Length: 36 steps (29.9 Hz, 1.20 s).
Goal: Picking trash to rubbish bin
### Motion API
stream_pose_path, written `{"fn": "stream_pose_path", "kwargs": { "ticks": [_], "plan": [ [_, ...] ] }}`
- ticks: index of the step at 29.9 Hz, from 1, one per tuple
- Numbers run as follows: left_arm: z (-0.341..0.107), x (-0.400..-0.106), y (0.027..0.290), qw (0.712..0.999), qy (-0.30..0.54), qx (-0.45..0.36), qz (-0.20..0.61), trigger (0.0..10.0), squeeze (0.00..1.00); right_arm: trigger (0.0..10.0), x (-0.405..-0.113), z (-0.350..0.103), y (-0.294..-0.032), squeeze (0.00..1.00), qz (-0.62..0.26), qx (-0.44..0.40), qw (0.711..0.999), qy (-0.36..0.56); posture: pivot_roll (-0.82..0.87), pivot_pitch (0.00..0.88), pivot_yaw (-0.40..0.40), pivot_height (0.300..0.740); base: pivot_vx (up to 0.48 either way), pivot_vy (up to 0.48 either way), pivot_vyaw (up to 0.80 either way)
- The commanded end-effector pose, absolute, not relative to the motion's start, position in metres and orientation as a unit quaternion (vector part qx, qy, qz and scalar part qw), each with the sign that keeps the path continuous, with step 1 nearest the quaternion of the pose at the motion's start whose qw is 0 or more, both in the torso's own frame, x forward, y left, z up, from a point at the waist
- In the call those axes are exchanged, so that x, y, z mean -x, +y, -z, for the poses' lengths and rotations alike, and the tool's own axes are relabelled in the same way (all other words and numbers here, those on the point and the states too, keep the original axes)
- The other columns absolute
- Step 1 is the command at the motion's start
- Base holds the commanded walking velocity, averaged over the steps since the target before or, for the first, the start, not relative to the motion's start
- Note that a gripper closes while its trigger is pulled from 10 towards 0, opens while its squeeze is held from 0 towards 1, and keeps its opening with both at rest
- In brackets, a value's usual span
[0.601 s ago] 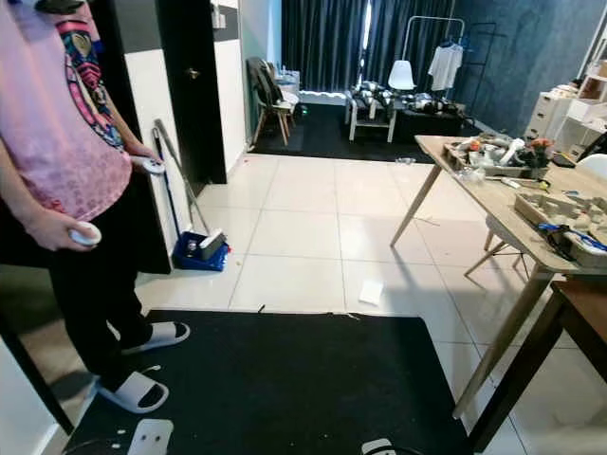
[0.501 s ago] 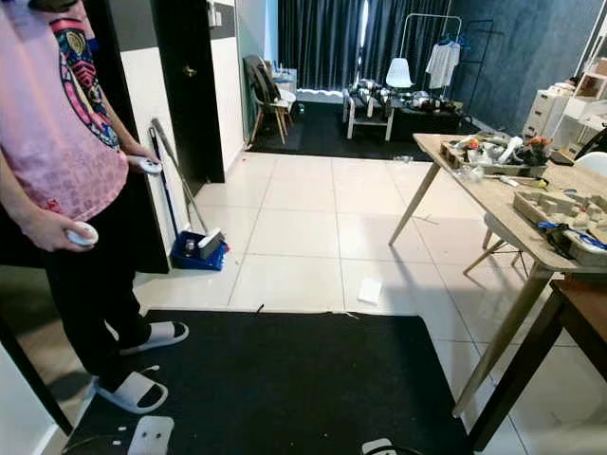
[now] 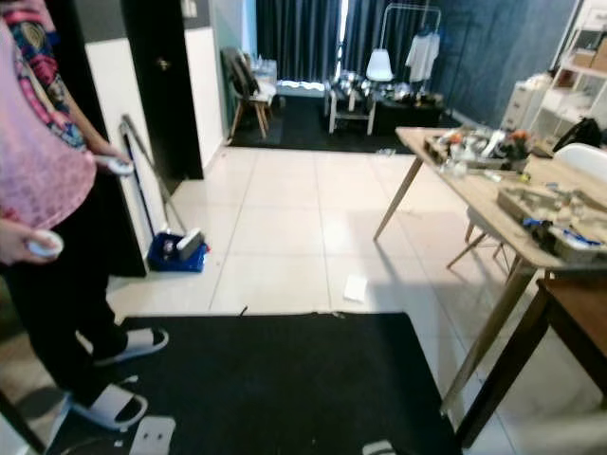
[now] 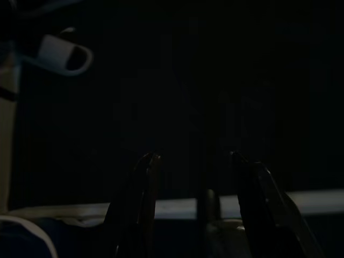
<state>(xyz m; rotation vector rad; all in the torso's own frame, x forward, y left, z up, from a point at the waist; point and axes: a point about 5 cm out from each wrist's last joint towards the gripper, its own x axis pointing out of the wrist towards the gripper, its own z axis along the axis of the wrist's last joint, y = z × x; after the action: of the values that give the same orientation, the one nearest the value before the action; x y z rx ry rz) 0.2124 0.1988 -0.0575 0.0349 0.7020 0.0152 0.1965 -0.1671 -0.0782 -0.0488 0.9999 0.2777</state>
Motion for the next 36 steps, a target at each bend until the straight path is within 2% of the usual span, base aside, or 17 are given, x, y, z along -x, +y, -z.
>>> {"fn": "stream_pose_path", "kwargs": {
  "ticks": [1, 36],
  "plan": [
    [0.0573, -0.2124, 0.2006, 0.938, 0.345, -0.015, -0.011, 10.0, 0.00, 10.0, -0.1995, 0.0768, -0.1619, 0.00, -0.137, 0.017, 0.872, 0.471, 0.09, 0.000, -0.065, 0.740, 0.398, 0.000, 0.00],
    [0.0576, -0.2121, 0.1998, 0.938, 0.345, -0.011, -0.011, 10.0, 0.00, 10.0, -0.2000, 0.0764, -0.1598, 0.00, -0.144, 0.017, 0.872, 0.467, 0.10, 0.000, -0.070, 0.740, 0.399, 0.000, 0.00]
  ]
}}
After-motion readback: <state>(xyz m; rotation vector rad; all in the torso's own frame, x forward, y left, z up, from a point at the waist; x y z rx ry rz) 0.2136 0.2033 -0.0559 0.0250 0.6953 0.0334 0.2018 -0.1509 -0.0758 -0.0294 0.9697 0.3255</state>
